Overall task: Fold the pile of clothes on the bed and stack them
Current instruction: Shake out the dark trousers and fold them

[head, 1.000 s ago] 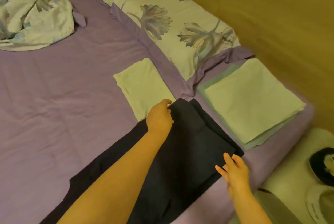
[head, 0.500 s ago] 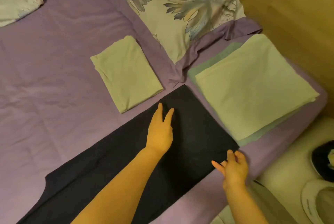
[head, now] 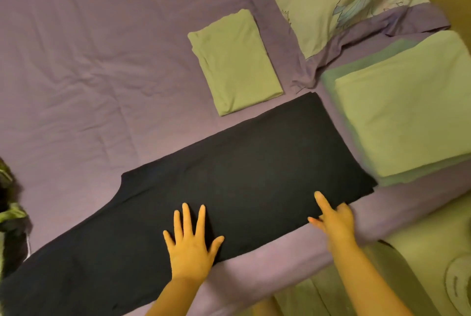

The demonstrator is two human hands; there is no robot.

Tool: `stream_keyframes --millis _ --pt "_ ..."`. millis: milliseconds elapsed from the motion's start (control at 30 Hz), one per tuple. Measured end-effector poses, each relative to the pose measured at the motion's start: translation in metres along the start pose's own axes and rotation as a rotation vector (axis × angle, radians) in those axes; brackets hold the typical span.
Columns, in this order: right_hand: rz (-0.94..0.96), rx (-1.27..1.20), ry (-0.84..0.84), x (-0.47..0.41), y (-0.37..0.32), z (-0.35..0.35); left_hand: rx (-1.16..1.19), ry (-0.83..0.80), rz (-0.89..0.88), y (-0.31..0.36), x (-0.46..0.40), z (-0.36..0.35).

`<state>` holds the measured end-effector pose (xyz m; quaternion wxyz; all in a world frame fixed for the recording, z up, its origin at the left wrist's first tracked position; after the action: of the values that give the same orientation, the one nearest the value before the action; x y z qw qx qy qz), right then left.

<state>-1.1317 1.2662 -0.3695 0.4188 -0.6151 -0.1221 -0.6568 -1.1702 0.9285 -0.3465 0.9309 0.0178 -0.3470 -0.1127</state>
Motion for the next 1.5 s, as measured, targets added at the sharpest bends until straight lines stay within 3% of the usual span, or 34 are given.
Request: stream_keyframes --millis 133,300,433,533,600,700,833,1000,1100,1200,1267,1367,1433,1500 --pt "-0.018 0.148 -0.144 0.031 0.054 -0.053 0.031 0.005 -0.023 -0.006 0.0 -0.009" --pt "-0.073 -0.062 0.007 0.044 0.082 -0.043 0.087 0.011 -0.134 -0.012 0.004 -0.006" --pt "0.057 -0.15 0.145 0.061 0.084 -0.03 0.132 0.008 -0.155 -0.025 0.017 -0.012" --pt "0.249 -0.016 0.271 0.081 0.077 -0.031 0.143 0.019 -0.152 -0.03 0.031 -0.021" --pt "0.278 0.034 0.149 0.088 0.081 -0.051 0.168 0.043 -0.138 -0.03 0.04 -0.026" --pt "0.036 -0.022 -0.2 0.091 0.108 -0.092 0.212 0.071 -0.138 -0.034 0.05 -0.033" --pt "-0.087 -0.056 -0.118 0.092 0.12 -0.09 0.297 0.038 -0.187 -0.056 0.058 -0.043" --pt "-0.03 0.099 -0.15 0.108 0.123 -0.133 0.663 -0.063 -0.179 -0.074 0.064 -0.059" --pt "-0.123 0.156 -0.074 0.108 0.15 -0.13 0.797 0.022 -0.106 -0.093 0.066 -0.053" --pt "0.059 0.419 0.051 0.114 0.148 -0.126 0.652 0.283 -0.009 -0.138 0.067 -0.031" --pt "0.32 0.688 -0.002 0.133 0.131 -0.172 0.469 0.387 0.026 -0.166 0.067 -0.015" --pt "0.718 1.19 -0.242 0.171 0.127 -0.28 0.262 0.299 0.114 -0.197 0.063 -0.011" --pt "0.948 1.603 -0.304 0.185 0.142 -0.338 0.219 0.206 0.141 -0.209 0.058 -0.018" --pt "0.99 1.933 -0.274 0.179 0.158 -0.372 0.214 0.153 0.151 -0.216 0.055 -0.026"
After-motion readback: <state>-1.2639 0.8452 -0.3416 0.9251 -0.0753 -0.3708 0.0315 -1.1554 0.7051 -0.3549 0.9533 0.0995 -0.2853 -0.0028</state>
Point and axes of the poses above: each hand's wrist, its own x-axis away from the middle knuckle, its own z-axis out of the back of the hand, y = z × x, the point moved 8 cm from there along -x, towards the middle knuckle, and after that the axes turned 15 degrees about -z, right-handed, at the moved point
